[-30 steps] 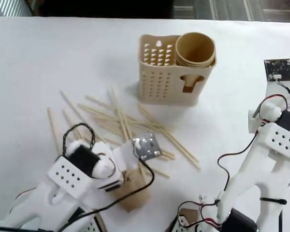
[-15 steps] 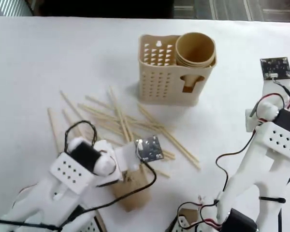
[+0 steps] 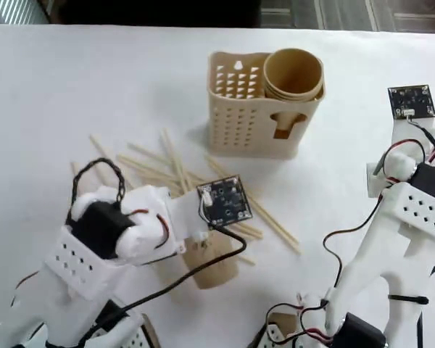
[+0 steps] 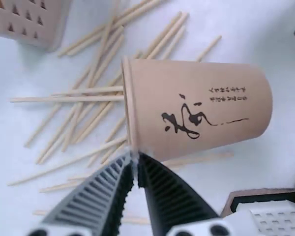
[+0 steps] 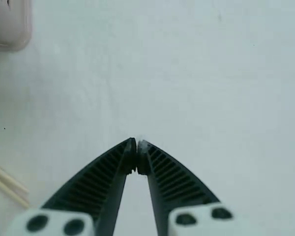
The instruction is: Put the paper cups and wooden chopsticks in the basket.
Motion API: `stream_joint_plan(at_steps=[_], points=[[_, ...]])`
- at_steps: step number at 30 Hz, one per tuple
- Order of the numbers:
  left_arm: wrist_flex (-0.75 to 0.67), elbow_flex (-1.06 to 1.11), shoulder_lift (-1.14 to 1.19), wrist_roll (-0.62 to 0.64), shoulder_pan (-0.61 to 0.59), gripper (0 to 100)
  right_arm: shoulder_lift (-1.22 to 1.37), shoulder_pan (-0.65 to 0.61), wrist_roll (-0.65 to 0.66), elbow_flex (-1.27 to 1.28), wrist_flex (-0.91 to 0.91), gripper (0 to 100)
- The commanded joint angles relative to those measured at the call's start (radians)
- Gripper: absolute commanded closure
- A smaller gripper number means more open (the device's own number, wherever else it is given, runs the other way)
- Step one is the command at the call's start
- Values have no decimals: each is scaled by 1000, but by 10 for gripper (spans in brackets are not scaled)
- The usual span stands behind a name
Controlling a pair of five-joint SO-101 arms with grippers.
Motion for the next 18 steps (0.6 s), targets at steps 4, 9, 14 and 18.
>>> stream_joint_plan(at_steps=[4, 9, 14, 18], points=[[-86, -212, -19, 84, 8, 978, -27, -5, 0, -3, -15, 981], [-256, -299, -13, 118, 8, 979, -27, -5, 0, -3, -15, 981], [-503, -296, -10, 117, -16, 979, -35, -4, -6, -3, -15, 981], [-744, -259, -2, 110, -61, 980, -35, -4, -11, -3, -10, 981]])
